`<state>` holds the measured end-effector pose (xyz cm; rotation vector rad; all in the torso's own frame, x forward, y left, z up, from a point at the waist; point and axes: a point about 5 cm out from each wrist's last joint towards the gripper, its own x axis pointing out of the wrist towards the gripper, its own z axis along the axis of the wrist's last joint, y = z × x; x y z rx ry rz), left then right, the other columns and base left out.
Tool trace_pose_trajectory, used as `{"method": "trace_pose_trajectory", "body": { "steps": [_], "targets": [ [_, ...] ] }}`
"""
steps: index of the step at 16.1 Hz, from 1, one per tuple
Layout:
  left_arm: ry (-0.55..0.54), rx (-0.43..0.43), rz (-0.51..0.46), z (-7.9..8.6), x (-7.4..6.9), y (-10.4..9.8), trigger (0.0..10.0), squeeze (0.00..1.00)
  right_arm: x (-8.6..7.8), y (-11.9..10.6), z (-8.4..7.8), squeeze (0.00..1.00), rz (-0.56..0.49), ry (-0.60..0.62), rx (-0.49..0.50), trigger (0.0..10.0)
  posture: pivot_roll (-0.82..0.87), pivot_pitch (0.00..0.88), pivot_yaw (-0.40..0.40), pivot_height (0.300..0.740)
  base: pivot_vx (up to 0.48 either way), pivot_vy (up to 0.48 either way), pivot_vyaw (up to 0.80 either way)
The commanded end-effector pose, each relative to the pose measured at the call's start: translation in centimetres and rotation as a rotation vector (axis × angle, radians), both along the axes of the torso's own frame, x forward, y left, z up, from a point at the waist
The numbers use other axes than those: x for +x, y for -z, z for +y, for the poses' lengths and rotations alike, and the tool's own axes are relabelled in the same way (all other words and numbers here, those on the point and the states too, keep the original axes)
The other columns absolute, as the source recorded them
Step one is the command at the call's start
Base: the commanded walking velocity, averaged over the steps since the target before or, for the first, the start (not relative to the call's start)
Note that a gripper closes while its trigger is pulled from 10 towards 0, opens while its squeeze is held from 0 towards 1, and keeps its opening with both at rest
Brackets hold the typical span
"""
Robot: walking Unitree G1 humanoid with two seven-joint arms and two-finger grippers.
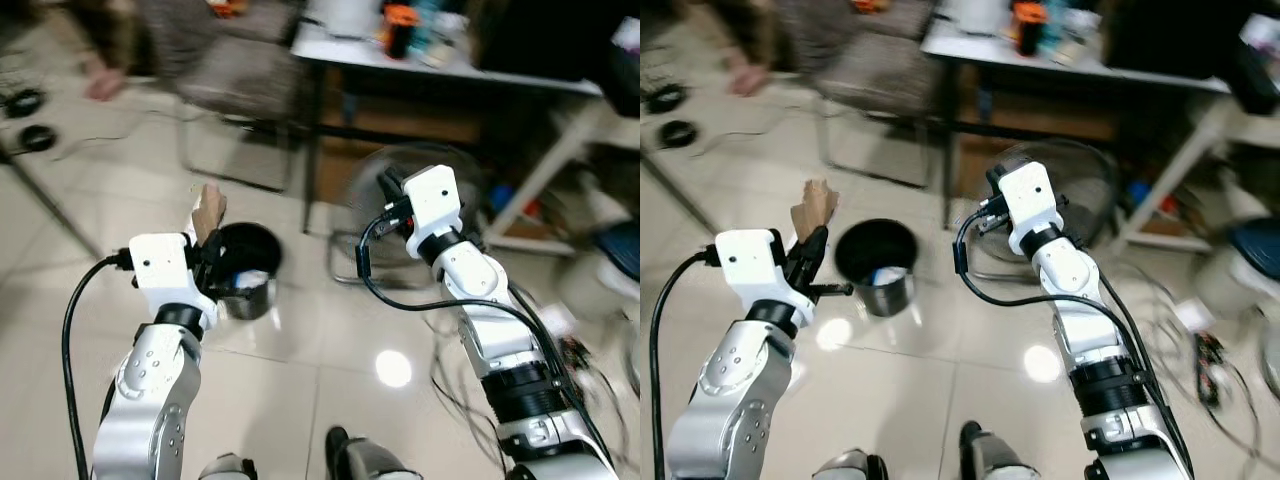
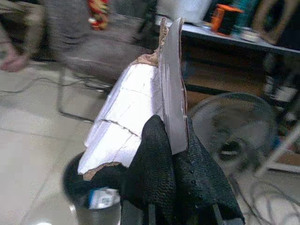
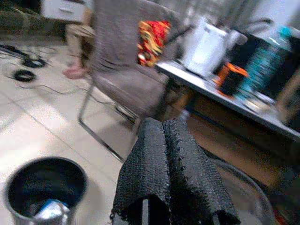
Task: Picking trash to rubbish bin
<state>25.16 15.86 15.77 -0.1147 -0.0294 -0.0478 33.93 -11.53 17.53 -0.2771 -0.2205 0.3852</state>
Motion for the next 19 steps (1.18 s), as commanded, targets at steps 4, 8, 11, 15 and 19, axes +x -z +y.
{"method": "trace_pose_trajectory", "body": {
  "steps": [4, 8, 11, 15, 19],
  "targets": [
    [-0.018, 0.003, 0.009, 0.53, 0.44, -0.02, 10.0, 0.00, -0.04, 0.44, -0.33, 0.00, 0.019, 0.014, -0.006, 10.0, -0.03, 0.183, -0.023, 0.740, 0.000, 0.000, -0.80],
    [-0.020, 0.012, 0.014, 0.63, 0.54, 0.06, 10.0, 0.00, -0.11, 0.45, -0.28, 0.00, 0.015, 0.011, -0.003, 10.0, -0.03, 0.183, -0.021, 0.740, 0.000, 0.236, -0.15],
    [-0.022, 0.016, 0.017, 0.65, 0.61, 0.10, 10.0, 0.00, -0.12, 0.46, -0.29, 0.00, 0.015, 0.012, -0.005, 10.0, -0.03, 0.183, -0.021, 0.740, 0.000, 0.346, 0.00],
    [-0.023, 0.019, 0.025, 0.62, 0.62, 0.30, 10.0, 0.00, -0.08, 0.43, -0.33, 0.00, 0.014, 0.015, -0.005, 10.0, -0.03, 0.183, -0.021, 0.740, 0.000, 0.347, 0.00],
    [-0.028, 0.027, 0.038, 0.73, 0.67, 0.49, 10.0, 0.00, -0.10, 0.46, -0.37, 0.00, 0.014, 0.020, -0.004, 10.0, -0.03, 0.186, -0.018, 0.740, 0.000, 0.345, 0.00]
  ]
}}
